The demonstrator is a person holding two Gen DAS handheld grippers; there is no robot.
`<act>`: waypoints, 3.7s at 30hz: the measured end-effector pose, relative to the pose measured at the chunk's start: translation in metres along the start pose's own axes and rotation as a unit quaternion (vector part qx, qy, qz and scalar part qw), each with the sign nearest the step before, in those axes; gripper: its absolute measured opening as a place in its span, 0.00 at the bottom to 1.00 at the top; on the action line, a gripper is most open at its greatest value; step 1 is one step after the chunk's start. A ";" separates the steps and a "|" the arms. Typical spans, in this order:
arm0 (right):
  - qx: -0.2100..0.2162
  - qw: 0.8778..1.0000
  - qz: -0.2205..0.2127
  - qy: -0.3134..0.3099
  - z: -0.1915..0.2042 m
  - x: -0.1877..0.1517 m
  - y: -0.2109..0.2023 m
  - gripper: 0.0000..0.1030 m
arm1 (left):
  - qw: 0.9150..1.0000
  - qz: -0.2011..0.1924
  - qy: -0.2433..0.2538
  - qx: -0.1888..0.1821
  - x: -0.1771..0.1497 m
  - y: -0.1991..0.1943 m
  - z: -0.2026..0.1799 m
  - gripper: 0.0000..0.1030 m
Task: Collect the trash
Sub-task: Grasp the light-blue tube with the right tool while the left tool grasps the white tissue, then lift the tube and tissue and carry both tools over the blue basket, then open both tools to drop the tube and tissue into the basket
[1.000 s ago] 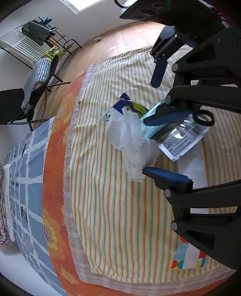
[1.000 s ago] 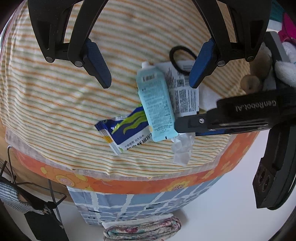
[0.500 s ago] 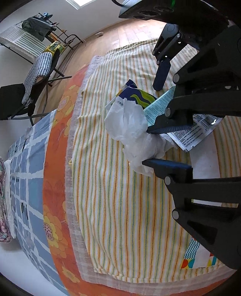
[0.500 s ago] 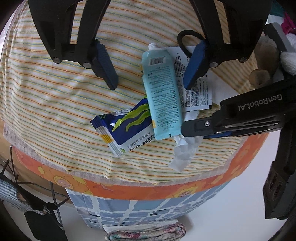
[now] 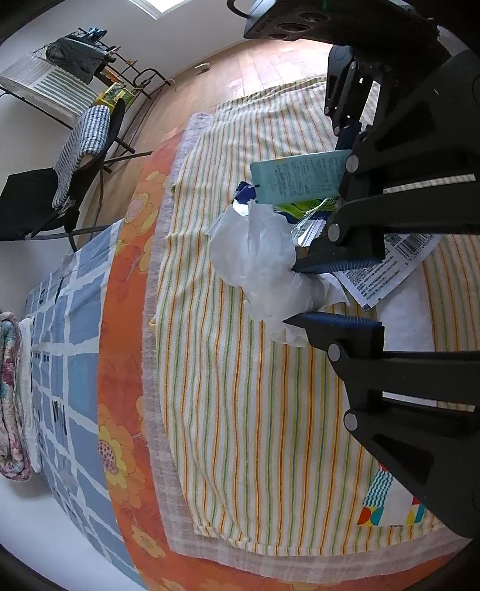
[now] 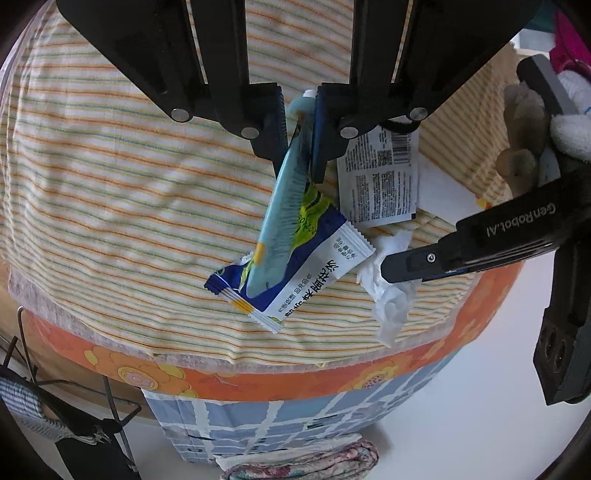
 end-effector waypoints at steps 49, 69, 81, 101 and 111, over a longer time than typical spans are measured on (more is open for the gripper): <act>-0.008 0.998 -0.057 -0.016 -0.011 -0.091 -0.129 0.05 | 0.999 -0.048 0.024 -0.001 -0.076 -0.154 -0.032 0.17; -0.004 0.997 -0.015 -0.075 0.020 -0.270 -0.179 0.05 | 0.996 0.008 0.073 -0.048 -0.249 -0.205 -0.117 0.17; -0.007 0.996 0.047 -0.078 0.016 -0.346 -0.144 0.05 | 0.992 0.077 0.072 -0.074 -0.332 -0.177 -0.143 0.17; -0.027 0.991 0.101 -0.087 0.005 -0.389 -0.108 0.05 | 0.984 0.147 0.085 -0.061 -0.400 -0.138 -0.152 0.17; -0.032 0.990 0.114 -0.076 -0.001 -0.394 -0.101 0.05 | 0.982 0.156 0.094 -0.056 -0.405 -0.135 -0.154 0.17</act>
Point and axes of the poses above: each gripper's, at about its wrist camera, not at the fingertips, and y roughly the way its jaws point, z to its left, x to its top, the point moved 5 cm from there along y, roughly the way its jaws point, and after that the axes turned 15 degrees about y, right-handed, at the moved point
